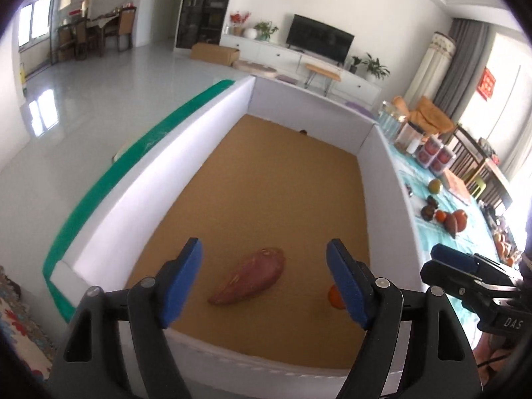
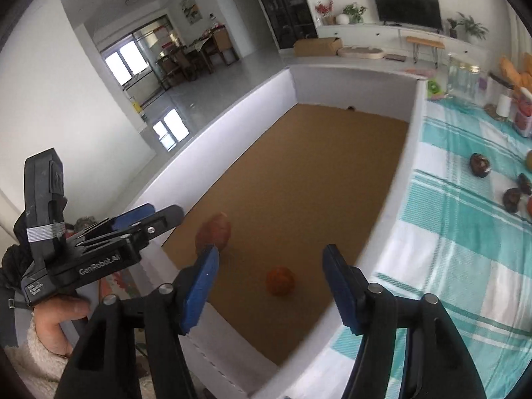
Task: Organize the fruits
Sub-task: 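Move the left gripper back over the table toward the dark mangosteens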
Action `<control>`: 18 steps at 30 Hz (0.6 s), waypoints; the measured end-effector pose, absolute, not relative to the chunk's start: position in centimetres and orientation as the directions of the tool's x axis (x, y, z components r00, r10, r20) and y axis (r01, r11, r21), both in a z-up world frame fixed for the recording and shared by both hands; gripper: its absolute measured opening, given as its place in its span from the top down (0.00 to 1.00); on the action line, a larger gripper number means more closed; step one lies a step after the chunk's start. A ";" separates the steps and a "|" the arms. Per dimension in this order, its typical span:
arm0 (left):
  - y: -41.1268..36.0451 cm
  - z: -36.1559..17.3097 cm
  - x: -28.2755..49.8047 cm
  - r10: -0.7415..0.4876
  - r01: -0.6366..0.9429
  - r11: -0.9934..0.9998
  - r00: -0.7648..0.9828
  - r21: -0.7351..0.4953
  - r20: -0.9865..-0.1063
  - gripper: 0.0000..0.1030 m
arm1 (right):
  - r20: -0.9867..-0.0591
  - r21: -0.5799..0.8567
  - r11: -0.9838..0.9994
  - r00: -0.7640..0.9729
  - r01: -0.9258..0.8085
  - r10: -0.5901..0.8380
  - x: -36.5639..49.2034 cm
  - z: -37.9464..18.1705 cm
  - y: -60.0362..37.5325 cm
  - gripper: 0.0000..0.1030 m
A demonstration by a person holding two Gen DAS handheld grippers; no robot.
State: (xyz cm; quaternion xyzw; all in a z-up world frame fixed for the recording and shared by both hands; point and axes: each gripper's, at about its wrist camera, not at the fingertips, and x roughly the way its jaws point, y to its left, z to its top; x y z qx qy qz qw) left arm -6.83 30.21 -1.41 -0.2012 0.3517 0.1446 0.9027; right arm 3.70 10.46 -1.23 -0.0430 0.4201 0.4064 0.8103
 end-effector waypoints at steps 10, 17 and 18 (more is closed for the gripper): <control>13.7 1.0 -2.3 -0.302 0.075 0.931 0.711 -0.358 -0.634 0.23 | -0.648 0.067 0.972 0.731 -0.226 0.215 5.4 -2.0 -12.4 0.20; 3.2 -3.3 2.8 -0.354 0.222 0.935 0.615 -0.276 -0.705 0.19 | -0.732 0.047 0.989 0.679 0.138 -0.060 8.8 -5.3 -25.8 0.19; 2.6 -4.6 4.0 -0.328 0.207 0.945 0.604 -0.255 -0.726 0.19 | -0.744 0.052 0.984 0.664 0.171 -0.077 8.7 -5.7 -27.0 0.19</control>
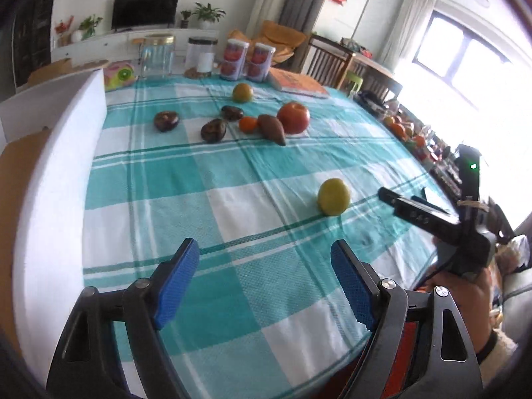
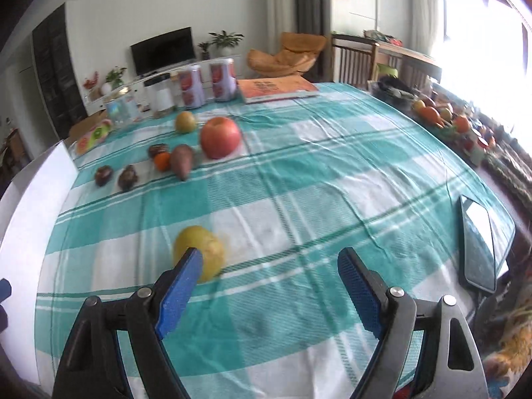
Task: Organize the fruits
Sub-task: 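Move the left gripper back over the table toward the dark mangosteens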
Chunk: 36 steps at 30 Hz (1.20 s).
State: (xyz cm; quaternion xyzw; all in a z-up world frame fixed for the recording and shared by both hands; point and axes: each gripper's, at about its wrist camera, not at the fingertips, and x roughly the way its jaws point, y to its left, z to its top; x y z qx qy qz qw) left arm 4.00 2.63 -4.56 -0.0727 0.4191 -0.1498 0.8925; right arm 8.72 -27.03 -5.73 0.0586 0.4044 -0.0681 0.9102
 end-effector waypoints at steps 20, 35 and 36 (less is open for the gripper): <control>0.7 -11.9 10.6 -0.067 0.109 0.994 0.605 -0.001 -0.794 0.10 | -0.835 -0.005 0.960 0.527 0.280 -0.158 15.1 -11.7 -32.2 0.09; 0.7 -11.9 10.6 -0.068 0.110 0.994 0.604 -0.002 -0.794 0.09 | -0.849 -0.010 0.956 0.503 0.292 -0.163 15.4 -12.3 -32.4 0.00; 0.7 -11.9 10.5 -0.068 0.109 0.994 0.604 -0.002 -0.794 0.09 | -0.848 -0.010 0.956 0.504 0.292 -0.163 15.4 -12.3 -32.5 0.00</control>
